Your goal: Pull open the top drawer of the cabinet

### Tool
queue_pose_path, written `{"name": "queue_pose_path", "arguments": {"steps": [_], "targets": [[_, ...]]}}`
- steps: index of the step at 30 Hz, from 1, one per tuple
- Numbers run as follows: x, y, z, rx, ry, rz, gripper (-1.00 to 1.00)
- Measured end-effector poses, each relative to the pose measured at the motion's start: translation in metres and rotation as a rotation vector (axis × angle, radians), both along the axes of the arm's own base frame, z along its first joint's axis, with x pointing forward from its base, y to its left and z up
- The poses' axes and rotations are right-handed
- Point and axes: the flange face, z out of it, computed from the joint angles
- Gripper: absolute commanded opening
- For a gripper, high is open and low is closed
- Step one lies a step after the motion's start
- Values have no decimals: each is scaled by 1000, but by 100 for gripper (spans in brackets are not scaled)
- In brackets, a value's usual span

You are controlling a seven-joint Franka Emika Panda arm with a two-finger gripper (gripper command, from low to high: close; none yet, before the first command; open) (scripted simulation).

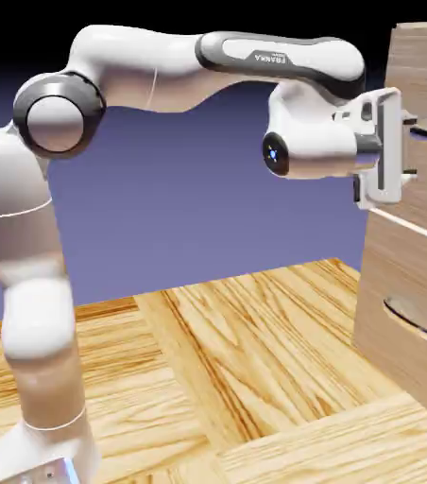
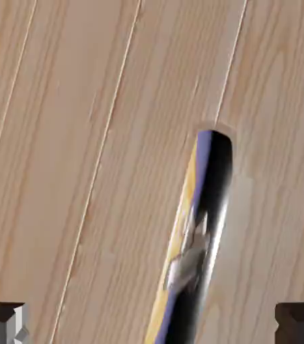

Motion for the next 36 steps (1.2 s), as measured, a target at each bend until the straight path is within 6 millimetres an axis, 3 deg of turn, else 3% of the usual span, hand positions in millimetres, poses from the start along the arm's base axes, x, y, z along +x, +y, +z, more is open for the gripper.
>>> {"name": "queue_pose_path", "arguments": {"steps": [2,7,8,10,16,33,34,36], "targets": [[1,0,1,22,-4,-3,100],[47,1,1,22,-4,-2,100],[51,1,1,22,-4,-2,-100],[51,0,1,22,-4,-2,-100],[-4,0,1,22,-3,-3,-100],[-196,0,1,21,-3,-3,-100],[-199,0,1,21,-3,-3,100],[-198,0,1,21,-4,-2,100]]}}
